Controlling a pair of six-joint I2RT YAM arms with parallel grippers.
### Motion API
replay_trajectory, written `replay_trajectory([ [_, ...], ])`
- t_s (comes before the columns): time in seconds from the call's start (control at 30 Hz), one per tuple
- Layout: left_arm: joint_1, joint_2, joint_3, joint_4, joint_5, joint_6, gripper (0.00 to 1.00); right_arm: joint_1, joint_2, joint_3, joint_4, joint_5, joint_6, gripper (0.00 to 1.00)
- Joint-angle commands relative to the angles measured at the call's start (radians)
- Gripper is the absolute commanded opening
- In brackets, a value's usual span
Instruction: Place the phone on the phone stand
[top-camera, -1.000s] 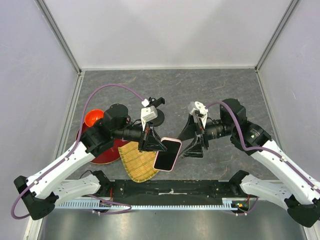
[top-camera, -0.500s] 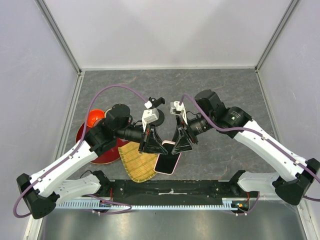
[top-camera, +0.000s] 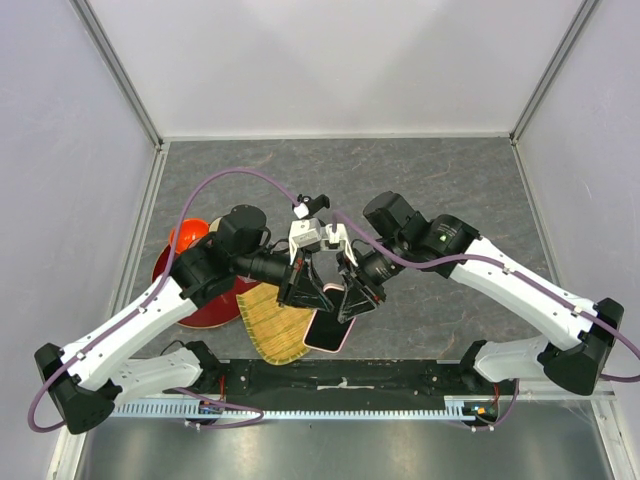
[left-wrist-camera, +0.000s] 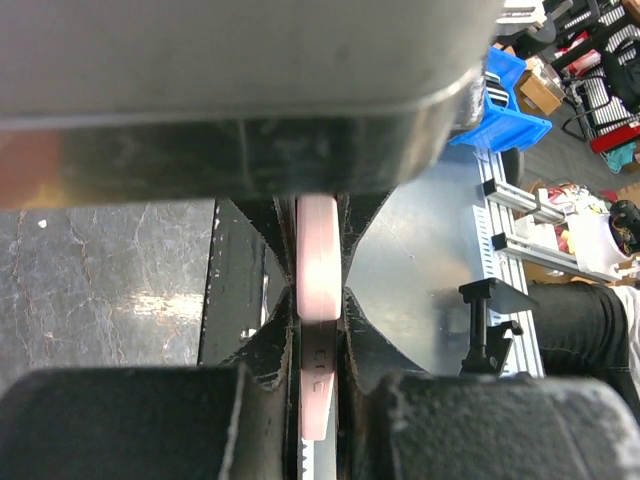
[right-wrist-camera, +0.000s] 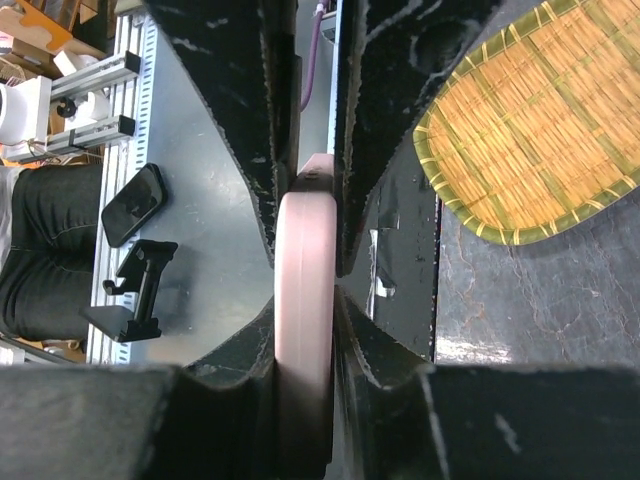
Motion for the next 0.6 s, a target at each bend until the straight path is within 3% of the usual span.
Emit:
replay_trajectory([
  [0.0,-0.004,-0.027,0.045,0.033,0.038,0.029,0.02,0.011,0.009,0.039,0.018,-0.008,-0.026,0.27],
  [0.17,-0.004,-0.023,0.045,0.027,0.038,0.026,0.02,0.016,0.01,0.024,0.044,-0.019,-0.018,0.24],
  [0.27,-0.004,-0.015,0.047,0.024,0.042,0.027,0.02,0.019,0.012,0.015,0.062,-0.028,-0.007,0.0],
  [0.37,-0.003,-0.014,0.054,0.011,0.01,0.027,0.03,0.03,-0.005,0.0,0.108,0.028,0.025,0.0],
  [0.43,-0.003,-0.011,0.065,0.002,-0.024,0.023,0.09,0.033,-0.031,-0.031,0.161,0.088,0.048,0.0],
  [0.47,-0.003,-0.015,0.07,-0.001,-0.06,0.019,0.26,0.033,-0.062,-0.054,0.177,0.151,0.055,0.0],
  [0.5,0.0,-0.02,0.071,-0.001,-0.079,0.01,0.37,0.034,-0.077,-0.065,0.195,0.193,0.065,0.0],
  [0.53,0.003,-0.026,0.071,0.001,-0.102,0.006,0.61,0.033,-0.089,-0.075,0.226,0.231,0.084,0.0],
  [0.57,0.005,-0.047,0.07,0.004,-0.17,0.001,0.67,0.034,-0.112,-0.091,0.237,0.266,0.092,0.0],
])
